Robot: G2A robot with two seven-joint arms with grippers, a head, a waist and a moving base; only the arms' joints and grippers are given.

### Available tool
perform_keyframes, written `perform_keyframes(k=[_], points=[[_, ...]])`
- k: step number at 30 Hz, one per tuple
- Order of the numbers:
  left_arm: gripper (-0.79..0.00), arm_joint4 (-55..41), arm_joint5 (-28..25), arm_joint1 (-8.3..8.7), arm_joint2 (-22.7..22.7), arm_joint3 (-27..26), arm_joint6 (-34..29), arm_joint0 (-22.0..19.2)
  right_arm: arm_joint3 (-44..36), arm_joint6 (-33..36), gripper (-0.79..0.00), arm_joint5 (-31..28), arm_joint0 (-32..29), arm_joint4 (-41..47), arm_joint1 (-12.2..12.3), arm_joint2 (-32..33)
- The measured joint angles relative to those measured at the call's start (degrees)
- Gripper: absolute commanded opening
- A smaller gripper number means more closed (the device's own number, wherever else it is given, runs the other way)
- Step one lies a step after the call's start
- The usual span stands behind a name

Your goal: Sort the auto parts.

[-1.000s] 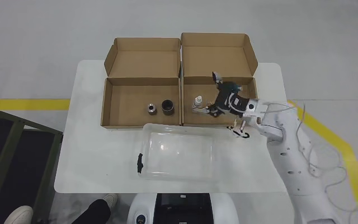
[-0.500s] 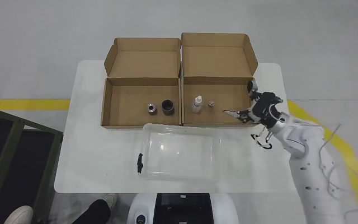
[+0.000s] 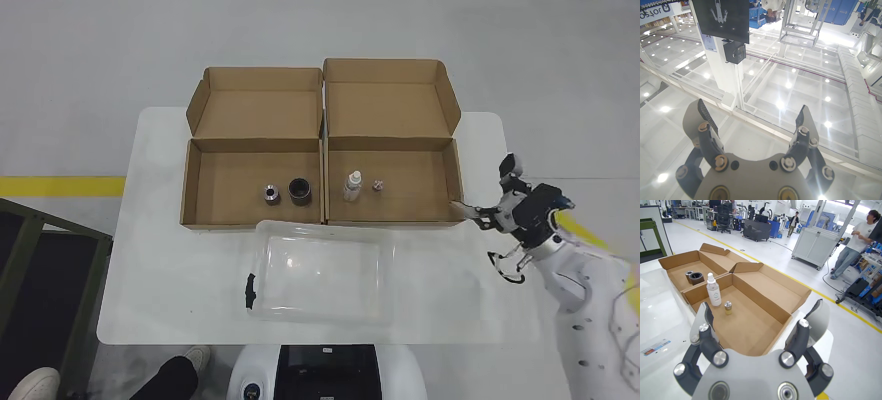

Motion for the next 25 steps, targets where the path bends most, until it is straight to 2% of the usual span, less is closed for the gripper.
perform_keyframes(k=[8,25], points=[[0.0,0.0,0.0,0.0,0.0,0.0,0.0,0.0,0.9,-2.2,0.0,-0.6,-1.6,0.5,0.7,2.9],[0.0,0.0,0.0,0.0,0.0,0.0,0.0,0.0,0.9,-2.5,-0.001,-1.0,-1.6,0.7,0.8,3.0]])
